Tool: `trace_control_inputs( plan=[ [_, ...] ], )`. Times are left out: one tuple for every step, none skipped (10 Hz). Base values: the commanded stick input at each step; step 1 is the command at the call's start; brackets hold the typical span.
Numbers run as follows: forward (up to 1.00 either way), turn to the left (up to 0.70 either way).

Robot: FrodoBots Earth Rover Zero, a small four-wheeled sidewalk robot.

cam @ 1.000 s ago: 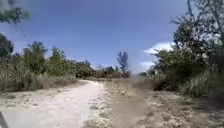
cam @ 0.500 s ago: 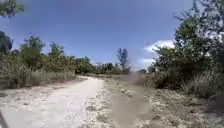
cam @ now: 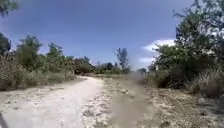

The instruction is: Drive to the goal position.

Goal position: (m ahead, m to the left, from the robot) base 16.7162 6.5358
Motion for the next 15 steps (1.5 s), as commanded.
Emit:
trace_control_inputs(
  plan=[
    [0.45,0.02],
    [0.45,0.02],
    [0.45,0.02],
    [0.45,0.02],
    [0.45,0.02],
    [0.45,0.02],
    [0.45,0.02],
    [0.45,0.02],
    [0.45,0.02],
    [0.45,0.02],
    [0.45,0.02],
    [0.45,0.02],
    [0.45,0.02],
    [0.45,0.02],
    [0.45,0.02]
  ],
)
